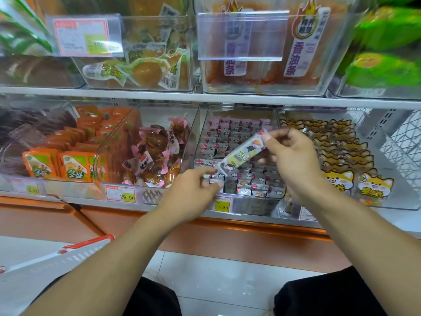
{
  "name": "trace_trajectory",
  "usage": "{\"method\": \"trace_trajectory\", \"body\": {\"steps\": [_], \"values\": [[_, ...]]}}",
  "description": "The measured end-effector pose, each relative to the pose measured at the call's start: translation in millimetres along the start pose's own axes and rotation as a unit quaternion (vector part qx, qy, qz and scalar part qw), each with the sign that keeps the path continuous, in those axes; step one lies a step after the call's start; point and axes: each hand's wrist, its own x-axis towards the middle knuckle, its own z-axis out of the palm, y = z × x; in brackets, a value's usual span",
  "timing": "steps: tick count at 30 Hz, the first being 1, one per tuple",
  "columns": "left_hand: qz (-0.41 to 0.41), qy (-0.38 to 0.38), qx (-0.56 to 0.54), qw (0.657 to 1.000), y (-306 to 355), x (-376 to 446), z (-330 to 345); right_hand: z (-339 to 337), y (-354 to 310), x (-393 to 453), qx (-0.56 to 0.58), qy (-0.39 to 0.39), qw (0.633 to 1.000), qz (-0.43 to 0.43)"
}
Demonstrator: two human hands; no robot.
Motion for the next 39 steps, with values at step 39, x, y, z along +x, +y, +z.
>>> {"method": "trace_trajectory", "body": {"steps": [39], "values": [[-0.023, -0.004, -0.430, 0.903, 10, -1, -12, -20, 12, 5, 0.110, -0.204, 0.955, 0.184]]}}
